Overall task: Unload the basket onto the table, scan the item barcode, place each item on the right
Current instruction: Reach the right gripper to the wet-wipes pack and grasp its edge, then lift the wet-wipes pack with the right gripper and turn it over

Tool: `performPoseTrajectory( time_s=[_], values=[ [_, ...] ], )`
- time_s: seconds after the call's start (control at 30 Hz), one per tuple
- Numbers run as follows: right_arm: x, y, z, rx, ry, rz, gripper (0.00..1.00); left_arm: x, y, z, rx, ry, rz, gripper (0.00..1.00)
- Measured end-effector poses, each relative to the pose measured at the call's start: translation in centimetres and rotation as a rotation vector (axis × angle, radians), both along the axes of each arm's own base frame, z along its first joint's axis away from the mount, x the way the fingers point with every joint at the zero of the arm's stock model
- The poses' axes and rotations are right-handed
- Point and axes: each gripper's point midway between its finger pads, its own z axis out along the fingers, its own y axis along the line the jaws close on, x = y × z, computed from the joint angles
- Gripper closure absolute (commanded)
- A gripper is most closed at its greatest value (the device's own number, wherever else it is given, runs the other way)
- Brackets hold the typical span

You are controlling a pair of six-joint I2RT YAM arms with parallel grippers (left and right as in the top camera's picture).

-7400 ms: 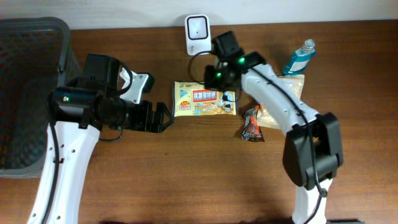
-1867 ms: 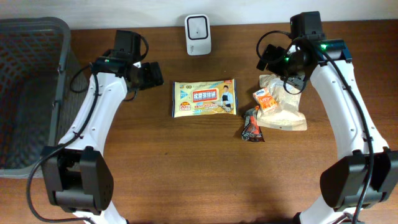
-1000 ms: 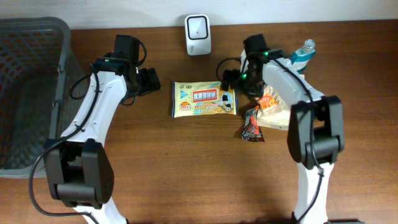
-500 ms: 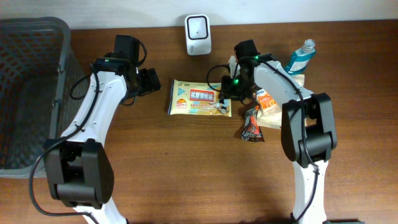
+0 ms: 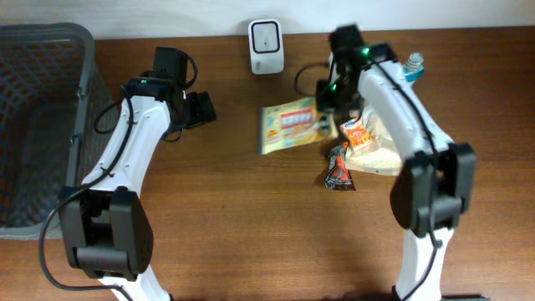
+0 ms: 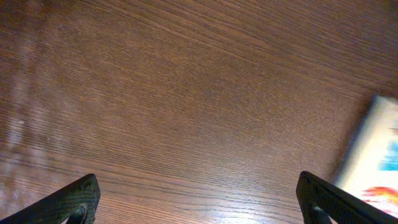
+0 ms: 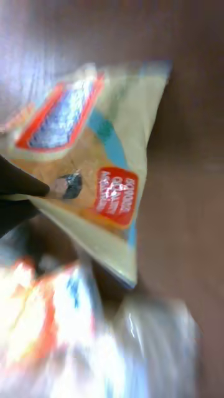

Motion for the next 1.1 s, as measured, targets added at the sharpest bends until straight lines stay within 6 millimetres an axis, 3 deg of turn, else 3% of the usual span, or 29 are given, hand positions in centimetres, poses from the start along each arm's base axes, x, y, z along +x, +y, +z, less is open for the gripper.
performPoseTrajectory(
  time_s=[0.1,0.2,0.27,0.37,0.6,0.73,0.87,1.1],
  values=[
    [-0.4,-0.9,6.3,-0.157,-0.148,-0.009,0.96,0.0,0.0,0.0,0.000,0.000,0.000,0.01],
    [-1.1,-1.4,8.6,-0.307,-0.214,-0.012,0.96,0.0,0.0,0.0,0.000,0.000,0.000,0.01],
    [-1.2,-1.4,8.5,-0.384,-0.224,-0.005,0.96,0.0,0.0,0.0,0.000,0.000,0.000,0.01],
    [-1.3,-0.6,6.8,-0.453,-0.201,0.023,0.96,0.0,0.0,0.0,0.000,0.000,0.000,0.01],
    [-0.6,2.1,2.2,-0.481,-0.158,0.049,0.96,0.0,0.0,0.0,0.000,0.000,0.000,0.01],
    [-0.6,4.2,1.1,-0.464,-0.163,0.067,0.96,0.0,0.0,0.0,0.000,0.000,0.000,0.01],
    [-1.5,4.7,1.6,-0.523,-0.169,0.084,0.96,0.0,0.0,0.0,0.000,0.000,0.000,0.01],
    [-1.4,0.0,6.1,-0.819,-0.228,0.042,0.96,0.0,0.0,0.0,0.000,0.000,0.000,0.01]
  ],
)
